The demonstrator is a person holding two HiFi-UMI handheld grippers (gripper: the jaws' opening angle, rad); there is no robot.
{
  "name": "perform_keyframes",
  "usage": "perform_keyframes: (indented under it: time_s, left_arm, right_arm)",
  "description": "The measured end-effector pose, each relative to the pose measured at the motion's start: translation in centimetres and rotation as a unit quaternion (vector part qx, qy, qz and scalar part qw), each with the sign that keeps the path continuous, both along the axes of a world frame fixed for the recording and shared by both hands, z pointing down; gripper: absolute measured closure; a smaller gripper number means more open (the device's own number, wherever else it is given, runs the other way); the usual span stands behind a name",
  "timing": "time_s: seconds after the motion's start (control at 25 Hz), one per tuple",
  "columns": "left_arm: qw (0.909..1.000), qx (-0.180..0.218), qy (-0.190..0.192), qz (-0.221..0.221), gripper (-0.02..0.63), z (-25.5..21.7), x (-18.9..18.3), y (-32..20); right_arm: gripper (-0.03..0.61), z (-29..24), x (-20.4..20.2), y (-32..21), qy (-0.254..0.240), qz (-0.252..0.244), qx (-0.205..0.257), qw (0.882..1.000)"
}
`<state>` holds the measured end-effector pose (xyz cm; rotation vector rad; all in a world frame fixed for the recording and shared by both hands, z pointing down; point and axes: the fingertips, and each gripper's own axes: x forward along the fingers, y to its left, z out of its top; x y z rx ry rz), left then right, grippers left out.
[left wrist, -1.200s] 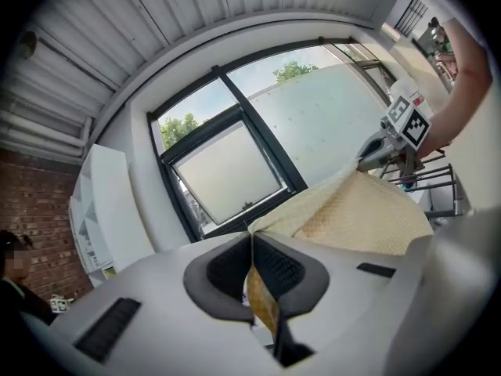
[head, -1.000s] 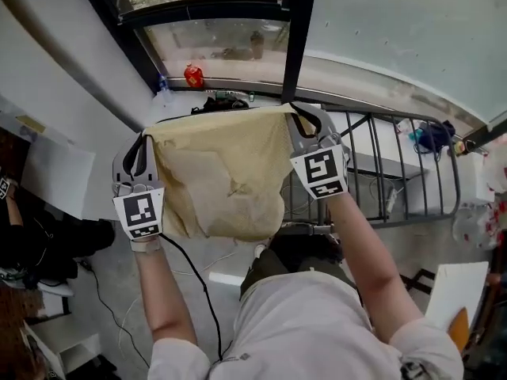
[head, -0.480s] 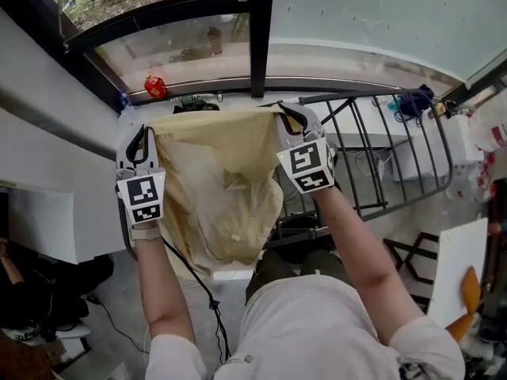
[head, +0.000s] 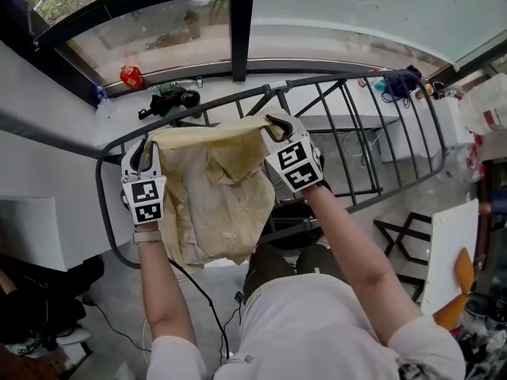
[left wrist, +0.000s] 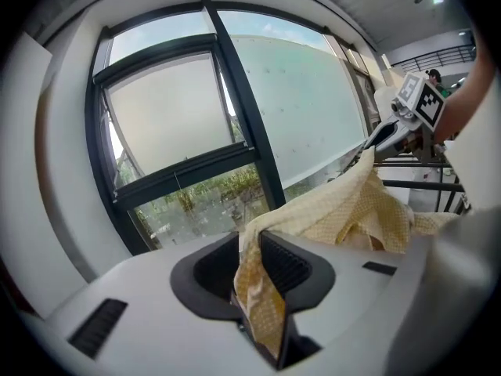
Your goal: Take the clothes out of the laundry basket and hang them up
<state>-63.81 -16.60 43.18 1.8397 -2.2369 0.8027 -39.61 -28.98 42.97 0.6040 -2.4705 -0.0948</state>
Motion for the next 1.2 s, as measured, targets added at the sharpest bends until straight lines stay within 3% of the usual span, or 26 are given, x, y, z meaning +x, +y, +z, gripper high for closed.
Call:
perform_keyframes:
  time_s: [0.08, 0.2, 0.28, 0.68, 0.92, 1.2]
  left_arm:
    - [0.9997, -0.017, 0.018, 0.001, 0.507, 1.4, 0.3, 0.4]
    - [0.9987, -0.038, 0.035, 0.004, 0.460, 3.0, 1.2, 1.1]
    - [0.9983, -0.046, 0.035, 0.008, 0.448, 3.5, 2.1, 1.4]
    - [0.9980, -0.026, 0.041, 0.040, 0.437, 1.6, 9.5, 3.6]
    - [0.9965, -0.003, 0.046, 0.071, 0.437, -0.4, 17.7, 5.3]
    - [0.9923, 0.006, 0.064, 0.106, 0.437, -1.3, 29.9, 7.0]
  right_arm:
    - [0.478, 1.0, 0.3, 0.5, 0.011, -0.002, -0.020, 1.000]
    - [0.352, 2.3, 0.9, 1.5, 0.025, -0.015, -0.048, 0.998]
    - [0.326, 2.8, 1.6, 2.2, 0.033, -0.019, -0.057, 0.998]
    - [0.321, 0.0, 8.8, 5.1, -0.018, 0.013, -0.041, 0.999]
    - [0.321, -2.3, 16.7, 7.1, -0.062, 0.030, -0.016, 0.997]
    - [0.321, -3.1, 28.8, 10.4, -0.097, 0.056, -0.013, 0.994]
